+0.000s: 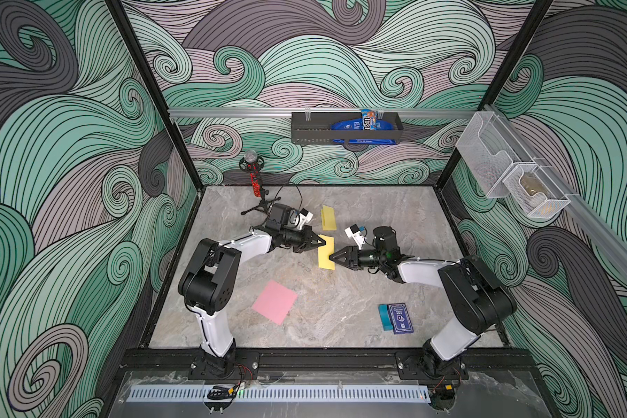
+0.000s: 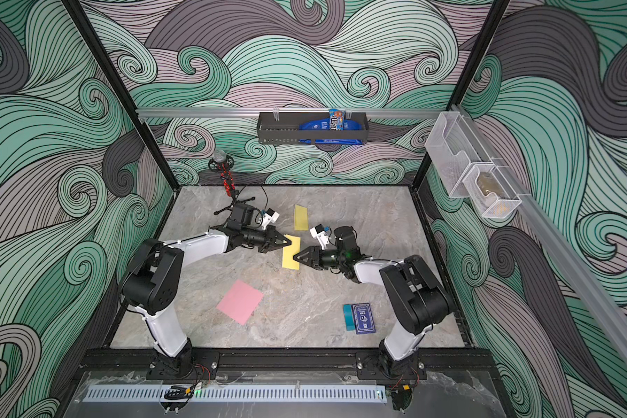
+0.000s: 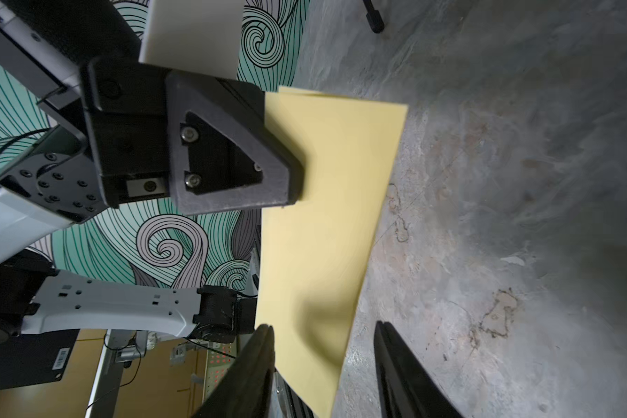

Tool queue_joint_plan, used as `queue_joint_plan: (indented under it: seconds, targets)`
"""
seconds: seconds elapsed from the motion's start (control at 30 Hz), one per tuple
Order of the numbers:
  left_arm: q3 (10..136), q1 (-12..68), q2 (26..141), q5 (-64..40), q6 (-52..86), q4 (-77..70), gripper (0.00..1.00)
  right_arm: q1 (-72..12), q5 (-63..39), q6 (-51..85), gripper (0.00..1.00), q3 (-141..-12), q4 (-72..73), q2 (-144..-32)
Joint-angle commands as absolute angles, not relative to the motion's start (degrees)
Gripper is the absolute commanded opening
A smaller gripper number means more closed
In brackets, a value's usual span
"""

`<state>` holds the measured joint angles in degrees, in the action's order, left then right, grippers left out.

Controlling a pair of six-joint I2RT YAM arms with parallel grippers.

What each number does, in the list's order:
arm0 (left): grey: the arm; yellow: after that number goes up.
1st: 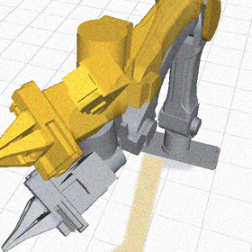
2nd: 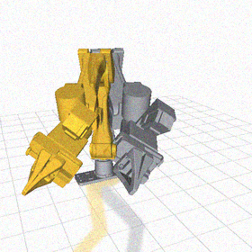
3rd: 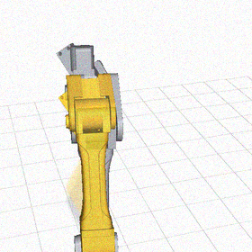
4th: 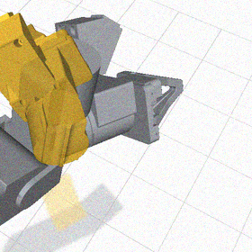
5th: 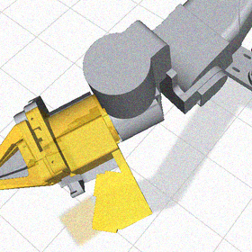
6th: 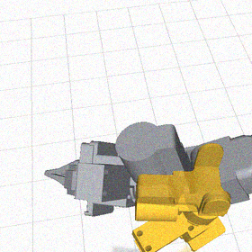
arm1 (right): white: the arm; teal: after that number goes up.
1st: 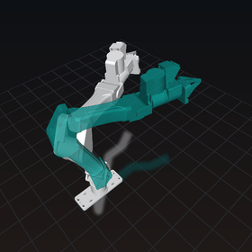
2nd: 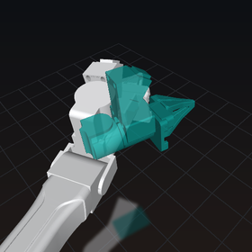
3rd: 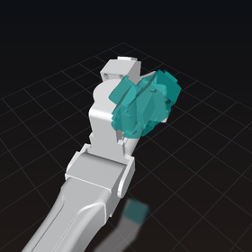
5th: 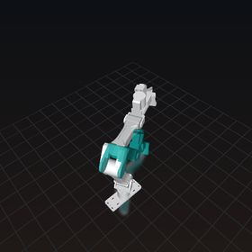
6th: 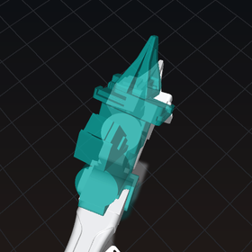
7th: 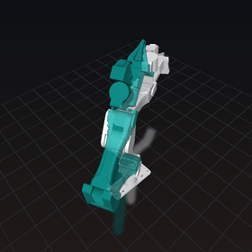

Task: Fold the square paper along the opposite sides
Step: Place the paper at the center of the board.

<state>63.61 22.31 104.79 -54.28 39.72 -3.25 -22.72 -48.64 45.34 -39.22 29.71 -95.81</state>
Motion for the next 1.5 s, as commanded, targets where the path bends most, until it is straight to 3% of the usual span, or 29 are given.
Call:
queue_joint_plan:
  seconds: [0.0,0.17,0.43,0.47,0.5,0.6,0.7,0.77,0.97,1.17,1.47]
  targets:
    - [62.60,22.32,104.24,-57.04,42.01,-7.12,0.00,-22.19,-51.51,50.43,0.45,-37.70,36.54,-96.81]
    - [62.49,22.24,103.72,-56.96,41.75,-6.79,0.00,-21.75,-51.16,54.13,0.31,-37.07,42.00,-97.43]
    - [62.84,22.21,103.72,-56.34,41.07,-6.33,0.00,-20.62,-50.85,53.68,0.04,-39.29,39.26,-97.47]
    - [63.16,22.24,103.72,-56.19,40.89,-6.05,0.01,-20.38,-50.75,52.80,0.02,-39.82,37.85,-97.55]
    - [63.63,22.23,103.88,-56.03,40.43,-5.42,0.11,-20.15,-50.47,51.85,0.01,-40.42,35.80,-97.56]
    - [65.54,22.06,103.70,-54.06,37.55,-1.02,0.34,-19.25,-50.24,48.18,0.00,-42.72,28.85,-98.02]
    - [65.27,21.55,102.09,-52.16,35.51,1.22,0.48,-16.46,-48.58,42.89,0.00,-45.67,22.19,-98.79]
    - [64.39,21.20,100.37,-50.70,34.05,2.88,0.51,-13.74,-47.56,40.26,0.00,-48.78,18.52,-101.26]
    - [62.18,21.18,95.49,-43.76,28.46,11.11,0.50,-8.11,-39.96,31.63,0.00,-67.37,6.94,-112.60]
    - [57.16,21.15,92.32,-42.34,27.42,9.96,0.49,-4.94,-36.48,23.58,0.02,-87.38,-6.59,-124.63]
    - [57.17,20.74,92.02,-39.11,24.68,13.45,0.46,-4.58,-36.47,17.84,0.06,-103.89,-18.08,-136.33]
